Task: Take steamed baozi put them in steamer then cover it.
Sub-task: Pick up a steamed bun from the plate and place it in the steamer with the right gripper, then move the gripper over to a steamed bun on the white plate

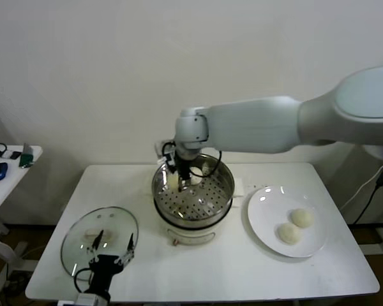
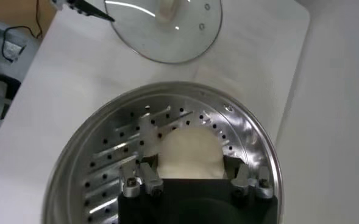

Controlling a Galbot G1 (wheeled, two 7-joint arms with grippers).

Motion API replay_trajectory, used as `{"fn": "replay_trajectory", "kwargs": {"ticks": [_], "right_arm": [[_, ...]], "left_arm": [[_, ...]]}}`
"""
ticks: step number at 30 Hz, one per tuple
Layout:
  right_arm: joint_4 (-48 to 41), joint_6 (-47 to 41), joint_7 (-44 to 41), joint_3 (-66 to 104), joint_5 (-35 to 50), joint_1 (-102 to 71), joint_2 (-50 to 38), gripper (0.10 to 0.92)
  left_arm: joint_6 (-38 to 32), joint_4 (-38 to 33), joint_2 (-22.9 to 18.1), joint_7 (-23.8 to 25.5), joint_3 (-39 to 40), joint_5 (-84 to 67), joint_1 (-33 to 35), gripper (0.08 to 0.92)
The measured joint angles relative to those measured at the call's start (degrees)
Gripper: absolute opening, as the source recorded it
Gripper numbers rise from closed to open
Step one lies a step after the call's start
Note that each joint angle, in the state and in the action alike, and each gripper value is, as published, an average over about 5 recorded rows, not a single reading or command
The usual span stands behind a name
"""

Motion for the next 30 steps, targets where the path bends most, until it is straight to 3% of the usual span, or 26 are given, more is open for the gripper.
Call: {"fn": "replay_trajectory", "kwargs": {"ticks": [12, 19, 30], "right_arm": [[-5.16, -1.23, 1.74, 0.65, -2.33, -6.14, 3.08, 0.716], [-4.99, -1.04, 1.85, 1.16, -2.83, -6.07, 2.31, 0.817], [5.86, 4.47, -5.29, -4.43, -2.39, 6.65, -10.51, 0.823]], "left_arm": [[-0.01, -0.04, -0.23, 0.00, -0.02, -0.07, 0.05, 0.823], [0.00, -0.38, -0.39, 0.01, 0.01, 0.00, 0.26, 0.823], [0.08, -1.55, -0.58, 0.16, 0.31, 0.39, 0.74, 0.823]]}}
